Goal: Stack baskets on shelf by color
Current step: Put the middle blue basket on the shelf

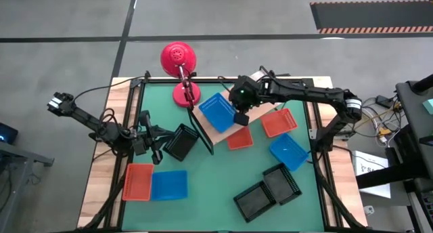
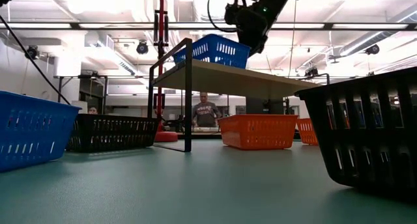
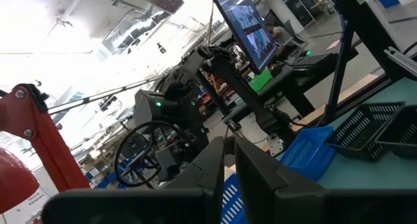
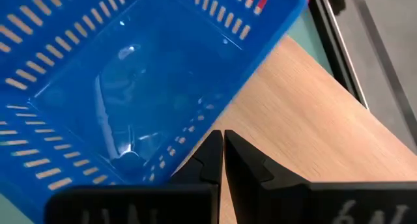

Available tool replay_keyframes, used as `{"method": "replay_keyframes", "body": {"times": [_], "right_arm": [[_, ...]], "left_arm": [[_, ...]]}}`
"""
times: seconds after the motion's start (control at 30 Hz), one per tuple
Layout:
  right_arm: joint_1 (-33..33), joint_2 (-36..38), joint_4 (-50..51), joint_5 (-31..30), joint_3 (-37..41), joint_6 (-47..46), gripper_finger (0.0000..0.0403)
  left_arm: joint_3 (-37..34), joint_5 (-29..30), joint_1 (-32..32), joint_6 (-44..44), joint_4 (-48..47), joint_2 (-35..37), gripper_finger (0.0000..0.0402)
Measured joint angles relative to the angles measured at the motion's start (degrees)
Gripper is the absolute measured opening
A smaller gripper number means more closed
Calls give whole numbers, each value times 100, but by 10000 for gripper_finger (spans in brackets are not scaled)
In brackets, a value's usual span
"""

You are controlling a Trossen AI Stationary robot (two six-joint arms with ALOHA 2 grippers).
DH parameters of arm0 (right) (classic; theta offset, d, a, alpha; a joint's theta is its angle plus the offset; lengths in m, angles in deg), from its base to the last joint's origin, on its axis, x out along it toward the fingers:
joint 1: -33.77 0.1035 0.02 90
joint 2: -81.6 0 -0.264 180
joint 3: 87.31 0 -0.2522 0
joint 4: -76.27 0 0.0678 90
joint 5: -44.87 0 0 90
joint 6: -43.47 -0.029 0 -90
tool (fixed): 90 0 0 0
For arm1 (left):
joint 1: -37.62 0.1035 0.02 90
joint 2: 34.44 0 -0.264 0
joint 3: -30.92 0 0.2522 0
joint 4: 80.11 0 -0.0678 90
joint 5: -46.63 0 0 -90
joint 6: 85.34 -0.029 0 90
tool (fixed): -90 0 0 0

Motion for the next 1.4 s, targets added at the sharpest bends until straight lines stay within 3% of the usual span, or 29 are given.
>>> {"method": "replay_keyframes", "body": {"times": [0.6, 0.93, 1.2, 1.4], "right_arm": [[246, -162, -800, -78, -12, 154, 9], [384, 312, -42, -519, -363, 108, 9], [1059, 757, 912, 98, -329, -413, 9], [1726, 709, 764, 151, -253, -480, 9]], "left_arm": [[0, 0, 1, -6, 26, -5, 22], [0, 0, 0, -7, 28, -9, 22], [0, 0, 0, -6, 32, -36, 22], [0, 0, 0, -6, 30, -37, 22]]}}
